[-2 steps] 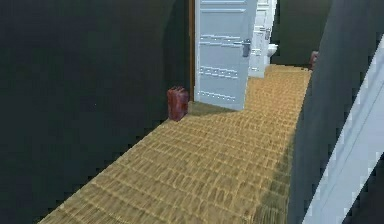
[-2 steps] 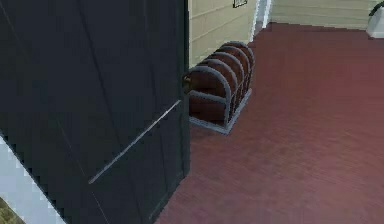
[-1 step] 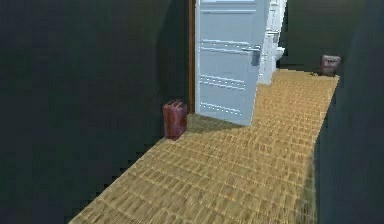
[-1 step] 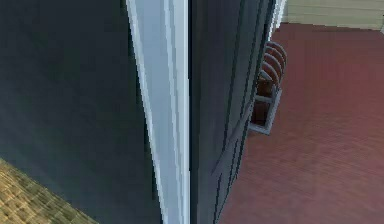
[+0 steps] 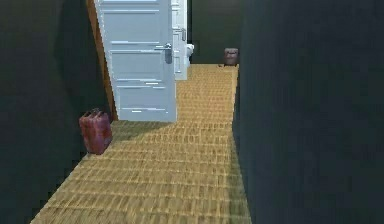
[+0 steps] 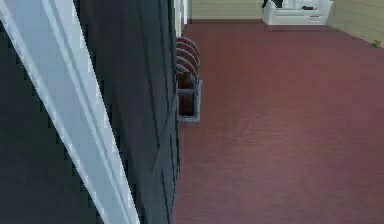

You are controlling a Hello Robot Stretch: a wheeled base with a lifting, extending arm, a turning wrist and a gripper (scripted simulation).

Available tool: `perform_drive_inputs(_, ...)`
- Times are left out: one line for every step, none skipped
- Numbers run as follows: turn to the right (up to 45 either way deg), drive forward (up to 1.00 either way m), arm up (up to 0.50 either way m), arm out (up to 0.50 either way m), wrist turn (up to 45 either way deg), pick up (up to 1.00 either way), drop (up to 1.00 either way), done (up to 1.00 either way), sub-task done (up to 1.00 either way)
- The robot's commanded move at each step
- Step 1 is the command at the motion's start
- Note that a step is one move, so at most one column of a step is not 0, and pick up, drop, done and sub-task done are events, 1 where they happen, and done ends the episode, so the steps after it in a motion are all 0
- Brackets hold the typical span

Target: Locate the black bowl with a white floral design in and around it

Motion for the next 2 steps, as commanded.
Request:
perform_drive_inputs(0.0, 0.4, 0.0, 0.0, 0.0, 0.0, 0.0, 0.0, 0.0)
perform_drive_inputs(3.0, 0.0, 0.0, 0.0, 0.0, 0.0, 0.0, 0.0, 0.0)
